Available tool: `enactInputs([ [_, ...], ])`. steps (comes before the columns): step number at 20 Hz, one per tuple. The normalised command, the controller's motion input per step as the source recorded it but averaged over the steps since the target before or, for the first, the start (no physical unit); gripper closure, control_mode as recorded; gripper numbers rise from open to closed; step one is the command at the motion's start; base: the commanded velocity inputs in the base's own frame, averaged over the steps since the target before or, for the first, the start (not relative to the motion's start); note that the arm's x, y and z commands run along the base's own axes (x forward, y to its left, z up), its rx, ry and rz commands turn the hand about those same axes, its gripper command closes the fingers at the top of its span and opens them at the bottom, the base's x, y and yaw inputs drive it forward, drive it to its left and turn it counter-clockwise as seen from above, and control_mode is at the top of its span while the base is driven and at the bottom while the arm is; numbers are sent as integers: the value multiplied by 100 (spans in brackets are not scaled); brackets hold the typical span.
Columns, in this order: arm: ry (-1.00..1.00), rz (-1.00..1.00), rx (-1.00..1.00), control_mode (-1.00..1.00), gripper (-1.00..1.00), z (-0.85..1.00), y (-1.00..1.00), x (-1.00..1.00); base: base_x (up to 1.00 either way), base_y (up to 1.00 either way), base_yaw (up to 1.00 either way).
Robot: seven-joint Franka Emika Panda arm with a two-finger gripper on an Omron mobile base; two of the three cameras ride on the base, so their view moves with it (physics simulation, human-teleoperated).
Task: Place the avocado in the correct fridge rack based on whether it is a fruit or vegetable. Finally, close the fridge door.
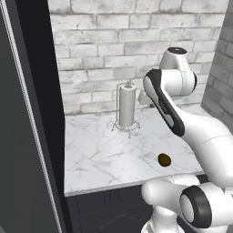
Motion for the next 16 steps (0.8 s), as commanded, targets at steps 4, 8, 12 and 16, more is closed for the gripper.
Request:
enactInputs([
  [4, 0, 0, 0, -100, -100, -24, 0, -39, 0, 0, 0],
  [8, 18, -1, 0, -100, -100, -97, 0, -28, 0, 0, 0],
  [12, 20, -6, 1, -100, -100, -100, -16, -15, 0, 0, 0],
  [16, 26, -8, 4, -100, -100, -87, -69, 6, 0, 0, 0],
])
